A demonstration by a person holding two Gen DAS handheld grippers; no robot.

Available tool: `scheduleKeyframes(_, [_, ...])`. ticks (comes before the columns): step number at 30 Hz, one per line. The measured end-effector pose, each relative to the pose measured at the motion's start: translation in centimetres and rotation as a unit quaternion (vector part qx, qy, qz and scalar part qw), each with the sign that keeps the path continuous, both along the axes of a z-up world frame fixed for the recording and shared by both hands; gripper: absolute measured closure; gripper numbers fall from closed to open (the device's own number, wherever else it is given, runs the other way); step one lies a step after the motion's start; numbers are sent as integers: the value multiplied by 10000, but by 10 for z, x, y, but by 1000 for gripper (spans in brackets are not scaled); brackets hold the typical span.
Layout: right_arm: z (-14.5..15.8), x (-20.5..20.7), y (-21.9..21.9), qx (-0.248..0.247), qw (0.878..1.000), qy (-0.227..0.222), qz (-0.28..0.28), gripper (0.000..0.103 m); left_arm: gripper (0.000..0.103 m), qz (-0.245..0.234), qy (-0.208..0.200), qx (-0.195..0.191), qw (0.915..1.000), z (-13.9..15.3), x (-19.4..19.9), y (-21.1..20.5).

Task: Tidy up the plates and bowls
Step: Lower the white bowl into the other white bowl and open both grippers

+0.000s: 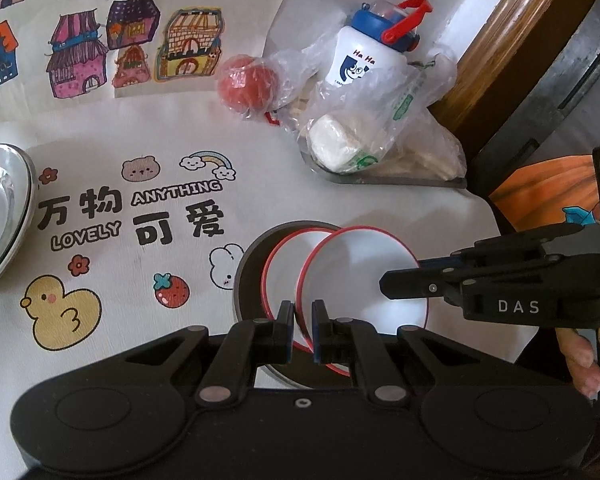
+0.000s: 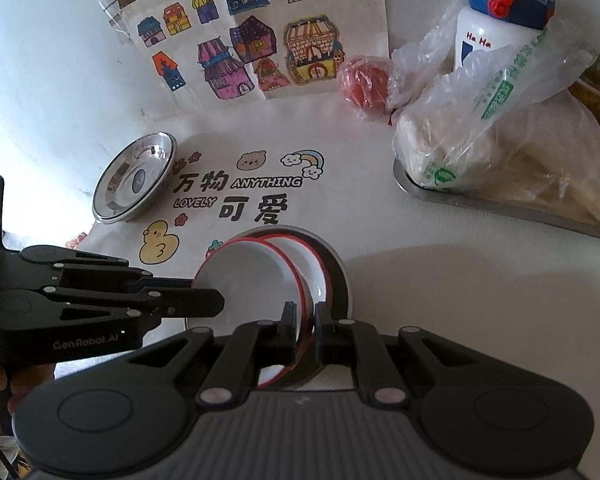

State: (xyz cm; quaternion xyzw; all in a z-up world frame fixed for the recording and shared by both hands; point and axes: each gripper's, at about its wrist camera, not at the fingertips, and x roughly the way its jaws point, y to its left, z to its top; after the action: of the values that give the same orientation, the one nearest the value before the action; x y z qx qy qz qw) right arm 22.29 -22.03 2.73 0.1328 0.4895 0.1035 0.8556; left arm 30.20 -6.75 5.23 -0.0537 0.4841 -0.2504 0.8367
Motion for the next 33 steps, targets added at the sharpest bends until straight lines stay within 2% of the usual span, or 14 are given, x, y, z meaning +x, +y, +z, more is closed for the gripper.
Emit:
scheduleKeyframes(21, [-7,10,-1,56,9998,178,25,92,95,-32,164,51,9998,-5,11,-2])
scheduleKeyframes(33, [-5,16,8,-289,9989,308,196,89,95,-87,266,100,9996,-8,17,-3])
